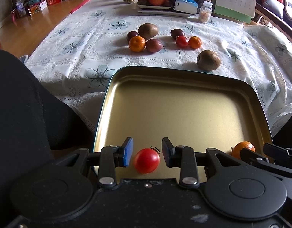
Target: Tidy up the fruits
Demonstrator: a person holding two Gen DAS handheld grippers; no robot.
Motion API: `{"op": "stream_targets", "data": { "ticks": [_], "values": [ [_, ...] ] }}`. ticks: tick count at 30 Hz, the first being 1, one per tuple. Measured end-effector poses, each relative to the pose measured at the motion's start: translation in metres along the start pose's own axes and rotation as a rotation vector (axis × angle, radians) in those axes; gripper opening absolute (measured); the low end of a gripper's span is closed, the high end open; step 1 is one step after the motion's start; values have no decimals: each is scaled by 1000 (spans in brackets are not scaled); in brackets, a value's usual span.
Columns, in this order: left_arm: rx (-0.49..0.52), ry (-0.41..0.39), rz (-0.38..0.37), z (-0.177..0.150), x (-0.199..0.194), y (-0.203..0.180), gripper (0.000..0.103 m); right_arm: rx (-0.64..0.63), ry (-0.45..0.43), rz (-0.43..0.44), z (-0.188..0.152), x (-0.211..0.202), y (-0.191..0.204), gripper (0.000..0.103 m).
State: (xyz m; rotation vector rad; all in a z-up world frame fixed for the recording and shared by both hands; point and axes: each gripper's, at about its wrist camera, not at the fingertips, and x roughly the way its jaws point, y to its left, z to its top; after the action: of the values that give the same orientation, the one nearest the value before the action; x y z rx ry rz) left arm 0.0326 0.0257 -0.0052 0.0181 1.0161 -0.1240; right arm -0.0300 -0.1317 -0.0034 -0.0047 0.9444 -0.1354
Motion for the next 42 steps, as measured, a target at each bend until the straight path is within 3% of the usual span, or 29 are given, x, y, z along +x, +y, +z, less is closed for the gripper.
{"op": "stream_targets", "data": {
  "ticks": [23,42],
  "values": [
    [6,14,3,-2,-2,-2,34,21,51,41,4,1,-6,51],
    [54,62,35,-3,9,-12,34,75,164,94,7,18,-16,52]
  ]
}}
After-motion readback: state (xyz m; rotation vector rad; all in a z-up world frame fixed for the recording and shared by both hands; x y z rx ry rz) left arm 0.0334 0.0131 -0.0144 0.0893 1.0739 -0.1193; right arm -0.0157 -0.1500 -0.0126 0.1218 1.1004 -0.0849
